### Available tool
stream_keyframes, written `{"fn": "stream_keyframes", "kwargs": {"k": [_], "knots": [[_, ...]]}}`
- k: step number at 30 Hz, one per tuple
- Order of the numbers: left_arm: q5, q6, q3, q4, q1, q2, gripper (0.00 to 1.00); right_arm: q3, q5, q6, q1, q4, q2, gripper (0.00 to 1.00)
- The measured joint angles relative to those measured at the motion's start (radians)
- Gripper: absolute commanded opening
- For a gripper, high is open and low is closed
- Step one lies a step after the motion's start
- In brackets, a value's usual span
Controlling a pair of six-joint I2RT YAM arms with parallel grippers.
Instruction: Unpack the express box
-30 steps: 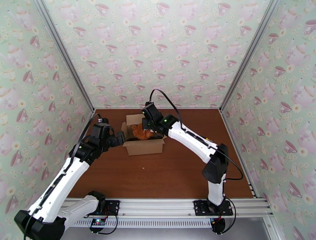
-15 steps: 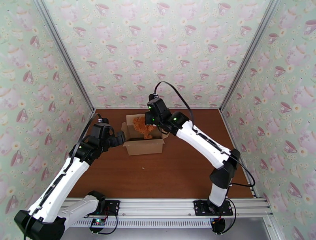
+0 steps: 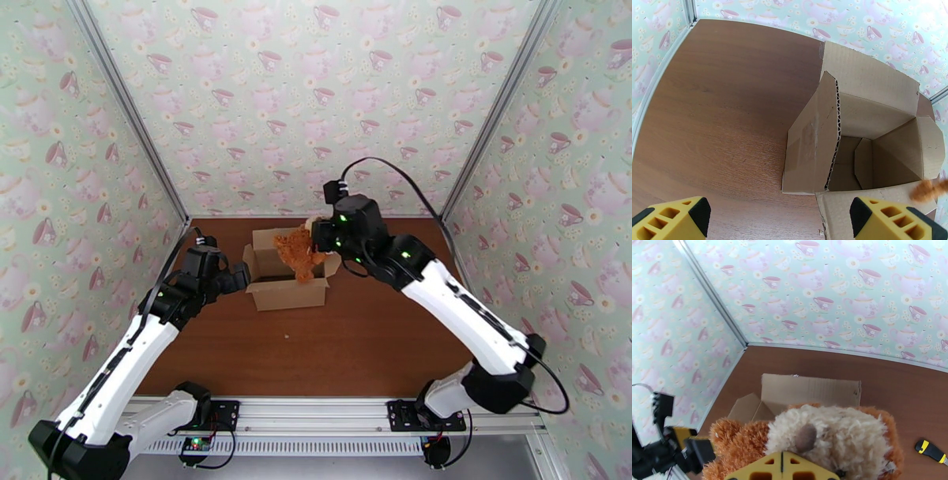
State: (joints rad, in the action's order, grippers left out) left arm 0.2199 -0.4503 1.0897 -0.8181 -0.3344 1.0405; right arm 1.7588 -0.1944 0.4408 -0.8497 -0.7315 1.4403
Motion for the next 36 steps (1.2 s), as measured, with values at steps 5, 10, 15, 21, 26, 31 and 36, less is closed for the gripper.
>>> {"fn": "stream_keyframes", "kwargs": {"k": [5,10,15,21,26,31,36], "knots": [[0.001,-0.013,0.0,0.0,0.0,0.0,1.0,-0.086,0.028,0.005,0.0,-0.003,-0.117,0.0],[0.008,-0.018,0.0,-0.001,0.0,0.0,1.0,-0.156,0.065,0.009,0.0,-0.005,-0.225,0.0],[0.017,-0.021,0.0,-0.005,0.0,0.0,1.0,-0.198,0.097,0.012,0.0,-0.008,-0.31,0.0],[0.026,-0.021,0.0,-0.009,0.0,0.0,1.0,-0.229,0.122,0.023,0.0,-0.017,-0.374,0.0],[0.031,-0.021,0.0,-0.009,0.0,0.0,1.0,-0.285,0.157,0.035,0.0,-0.024,-0.401,0.0],[0.031,-0.021,0.0,-0.009,0.0,0.0,1.0,-0.382,0.183,0.058,0.0,-0.056,-0.416,0.0],[0.031,-0.021,0.0,-0.009,0.0,0.0,1.0,-0.466,0.195,0.084,0.0,-0.087,-0.444,0.0]]}}
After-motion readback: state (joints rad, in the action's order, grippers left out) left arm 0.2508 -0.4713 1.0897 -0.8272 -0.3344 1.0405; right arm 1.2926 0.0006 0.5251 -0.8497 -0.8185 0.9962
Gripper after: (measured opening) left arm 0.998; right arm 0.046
